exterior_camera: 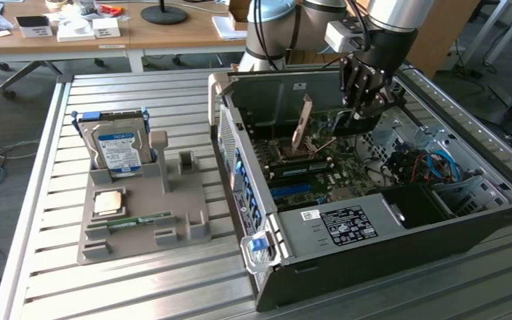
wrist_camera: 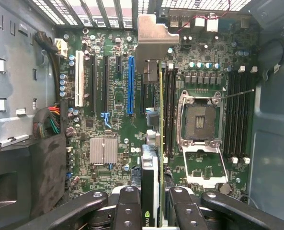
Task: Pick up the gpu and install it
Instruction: 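Insert the gpu into the slot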
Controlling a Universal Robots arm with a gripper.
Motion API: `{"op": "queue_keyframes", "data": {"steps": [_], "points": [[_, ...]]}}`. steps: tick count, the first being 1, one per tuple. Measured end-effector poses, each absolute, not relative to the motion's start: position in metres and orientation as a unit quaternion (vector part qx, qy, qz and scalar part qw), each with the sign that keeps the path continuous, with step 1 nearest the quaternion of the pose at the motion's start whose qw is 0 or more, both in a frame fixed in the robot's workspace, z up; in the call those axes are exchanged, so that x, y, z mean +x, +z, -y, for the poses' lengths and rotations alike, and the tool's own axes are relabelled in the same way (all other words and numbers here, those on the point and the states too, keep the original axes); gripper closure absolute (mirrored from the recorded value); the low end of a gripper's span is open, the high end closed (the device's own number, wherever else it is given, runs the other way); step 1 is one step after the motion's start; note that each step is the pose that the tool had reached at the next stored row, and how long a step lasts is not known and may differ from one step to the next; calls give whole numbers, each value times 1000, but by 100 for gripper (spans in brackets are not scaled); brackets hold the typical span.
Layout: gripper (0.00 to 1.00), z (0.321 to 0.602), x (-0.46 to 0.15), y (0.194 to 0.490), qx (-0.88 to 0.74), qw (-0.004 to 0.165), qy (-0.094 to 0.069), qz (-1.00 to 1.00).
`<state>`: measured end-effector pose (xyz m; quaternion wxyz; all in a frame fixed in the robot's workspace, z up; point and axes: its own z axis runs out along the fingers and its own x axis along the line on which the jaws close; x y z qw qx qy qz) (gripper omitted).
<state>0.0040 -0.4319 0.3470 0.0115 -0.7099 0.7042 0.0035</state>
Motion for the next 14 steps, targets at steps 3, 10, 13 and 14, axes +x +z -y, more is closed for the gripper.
{"op": "queue_keyframes", "data": {"steps": [3, 10, 13, 14], "points": [[73, 432, 4, 346, -710, 11, 4, -704], [73, 433, 4, 345, -710, 12, 4, -704], [73, 433, 4, 343, -710, 12, 4, -704], [73, 433, 4, 342, -710, 11, 3, -704]]}}
